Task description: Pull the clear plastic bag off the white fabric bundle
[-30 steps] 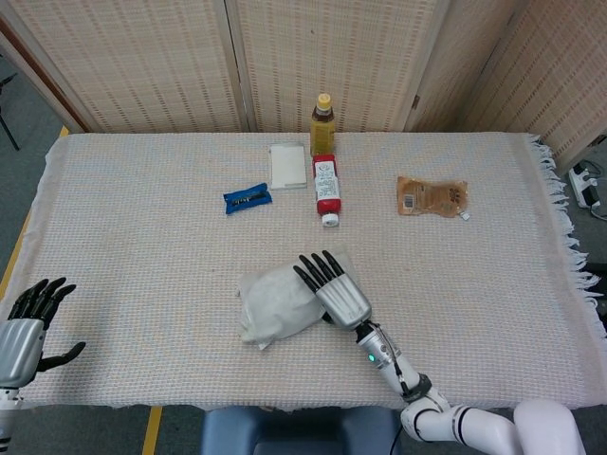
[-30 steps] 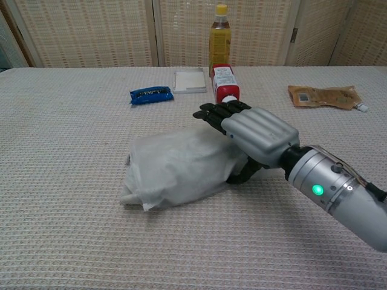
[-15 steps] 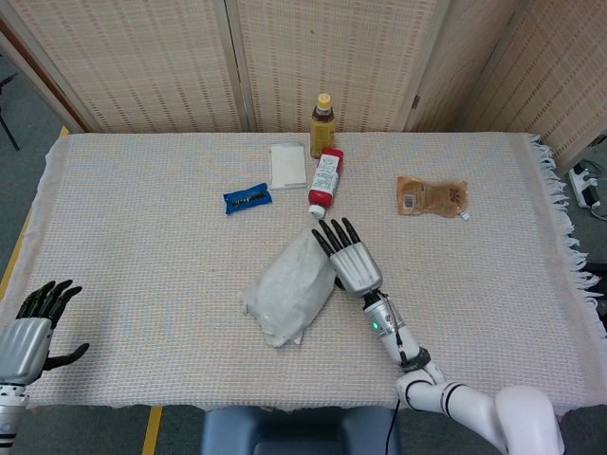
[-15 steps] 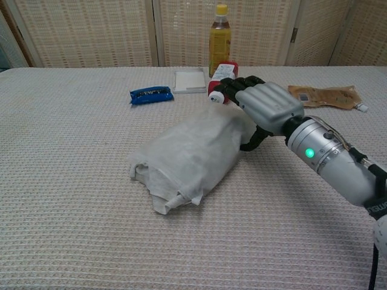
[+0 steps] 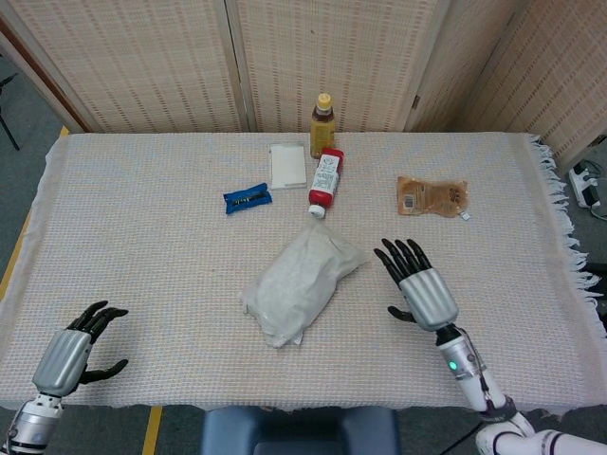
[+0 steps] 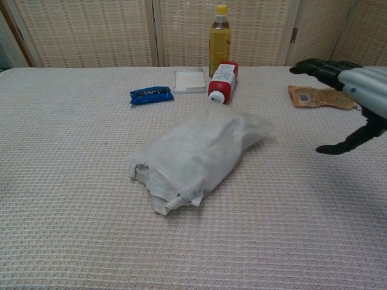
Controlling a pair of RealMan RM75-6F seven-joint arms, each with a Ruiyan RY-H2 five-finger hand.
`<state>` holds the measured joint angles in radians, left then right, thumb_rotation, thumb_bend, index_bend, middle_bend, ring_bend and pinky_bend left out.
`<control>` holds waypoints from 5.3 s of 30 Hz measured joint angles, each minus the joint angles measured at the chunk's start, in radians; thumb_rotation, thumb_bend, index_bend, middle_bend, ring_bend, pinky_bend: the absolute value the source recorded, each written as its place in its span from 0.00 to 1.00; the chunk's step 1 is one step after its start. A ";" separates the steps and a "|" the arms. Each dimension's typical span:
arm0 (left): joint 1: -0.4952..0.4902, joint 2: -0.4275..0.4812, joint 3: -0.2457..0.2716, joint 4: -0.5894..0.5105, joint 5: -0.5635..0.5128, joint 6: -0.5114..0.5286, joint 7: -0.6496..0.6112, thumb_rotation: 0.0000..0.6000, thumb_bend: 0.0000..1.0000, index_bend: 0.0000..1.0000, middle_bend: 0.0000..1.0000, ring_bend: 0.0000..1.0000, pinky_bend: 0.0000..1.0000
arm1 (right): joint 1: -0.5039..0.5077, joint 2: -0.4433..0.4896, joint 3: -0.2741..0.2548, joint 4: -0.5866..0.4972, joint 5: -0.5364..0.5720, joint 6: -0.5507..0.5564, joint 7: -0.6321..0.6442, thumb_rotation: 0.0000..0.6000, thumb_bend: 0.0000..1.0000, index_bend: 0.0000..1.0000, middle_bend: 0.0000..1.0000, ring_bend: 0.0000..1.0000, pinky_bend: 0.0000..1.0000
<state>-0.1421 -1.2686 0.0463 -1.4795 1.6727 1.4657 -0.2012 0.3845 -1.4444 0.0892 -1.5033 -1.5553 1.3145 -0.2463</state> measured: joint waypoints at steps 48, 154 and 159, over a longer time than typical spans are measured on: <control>-0.150 -0.775 -0.059 0.361 -0.020 -0.119 0.173 1.00 0.27 0.48 1.00 1.00 1.00 | -0.224 0.233 -0.070 -0.052 -0.031 0.172 0.221 1.00 0.05 0.00 0.00 0.00 0.00; -0.223 -0.707 -0.100 0.405 -0.059 0.011 0.089 0.90 0.65 0.82 1.00 1.00 1.00 | 0.183 -0.469 0.124 0.589 0.101 -0.096 0.182 1.00 0.16 0.53 0.03 0.00 0.00; -0.226 -0.708 -0.104 0.418 -0.065 0.007 0.080 0.90 0.65 0.82 1.00 1.00 1.00 | 0.193 -0.495 0.117 0.628 0.104 -0.100 0.203 1.00 0.17 0.54 0.04 0.00 0.00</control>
<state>-0.3681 -1.9769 -0.0579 -1.0610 1.6073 1.4726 -0.1209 0.5777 -1.9392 0.2059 -0.8752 -1.4511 1.2144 -0.0432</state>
